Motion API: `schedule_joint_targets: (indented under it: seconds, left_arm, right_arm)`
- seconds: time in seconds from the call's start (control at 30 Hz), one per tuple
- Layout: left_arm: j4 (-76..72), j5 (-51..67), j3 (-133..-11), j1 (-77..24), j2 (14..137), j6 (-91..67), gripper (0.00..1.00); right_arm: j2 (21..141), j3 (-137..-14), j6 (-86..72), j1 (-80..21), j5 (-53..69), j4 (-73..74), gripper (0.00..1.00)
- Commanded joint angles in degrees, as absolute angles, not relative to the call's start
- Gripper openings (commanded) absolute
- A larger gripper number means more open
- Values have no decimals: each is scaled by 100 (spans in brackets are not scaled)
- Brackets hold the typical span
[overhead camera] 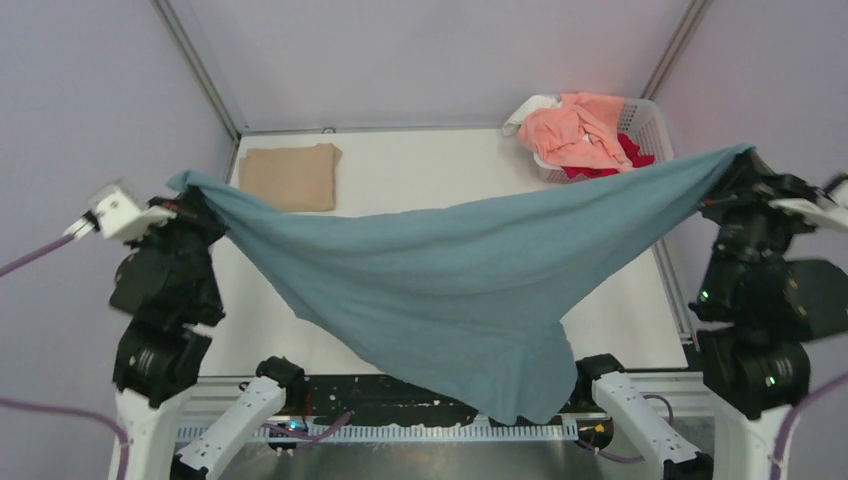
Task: Fold and stack the t-shirts
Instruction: Flatten out the tshirt
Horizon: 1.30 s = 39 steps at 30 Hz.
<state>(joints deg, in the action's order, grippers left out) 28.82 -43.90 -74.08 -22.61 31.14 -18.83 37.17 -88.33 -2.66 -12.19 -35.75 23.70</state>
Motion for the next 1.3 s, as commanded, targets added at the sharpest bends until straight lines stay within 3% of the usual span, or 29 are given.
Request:
schedule_joint_targets:
  seconds: [0.0, 0.17, 0.2, 0.23, 0.3, 0.33, 0.37, 0.4, 0.43, 0.5, 0.53, 0.73, 0.9, 1.07, 1.27]
  left_arm:
    - [2579, -4899, -7528, -1923, 4760, -1678, 0]
    - [2399, -3443, -7622, -787, 6814, -2266, 3]
    - [2260, -3284, -7648, -709, 7241, -2261, 28]
    - [2222, -3186, -7761, -668, 7827, -2253, 44]
    - [2668, -2981, -8311, -629, 8681, -2300, 65]
    - [3037, -2930, -8684, -625, 9084, -2382, 82]
    - [3382, -2868, -9000, -624, 9381, -2476, 95]
    - [3665, -2817, -9267, -624, 9602, -2554, 99]
    - [3794, -2743, -9405, -636, 9686, -2578, 99]
    - [3709, -2452, -9312, -669, 9569, -2570, 100]
    - [3560, -2204, -9161, -701, 9413, -2539, 99]
    - [2704, -753, -7448, -1524, 8044, -2557, 100]
    - [2465, -50, -6137, -2987, 7712, -2819, 100]
    - [2111, 786, -5662, -4118, 8141, -3131, 100]
    - [1831, 914, -5087, -4114, 8687, -3630, 100]
  right_arm:
    - [4778, -8013, -175, -1200, -3782, 1907, 6]
    - [5760, -6791, -649, -1174, -3839, 1247, 8]
    - [6111, -6453, -729, -1167, -3604, 1186, 10]
    - [6299, -6159, -883, -1147, -3534, 1052, 12]
    - [6935, -5877, -1163, -1100, -3432, 1003, 15]
    - [7392, -5857, -1267, -1073, -3464, 1059, 17]
    - [7620, -5922, -1492, -1022, -3571, 1291, 26]
    - [7994, -6002, -1661, -990, -3636, 1441, 38]
    - [8289, -6183, -1731, -970, -3796, 1729, 68]
    - [8493, -6469, -1957, -952, -4099, 2151, 91]
    - [8491, -6522, -2040, -956, -4159, 2240, 97]
    - [7592, -6059, -2267, -950, -3308, 2020, 95]
    - [7050, -5085, -1891, -958, -756, 1003, 95]
    - [7660, -5085, -2038, -1034, 734, 677, 95]
    - [8769, -5431, -2139, -1376, 617, 711, 95]
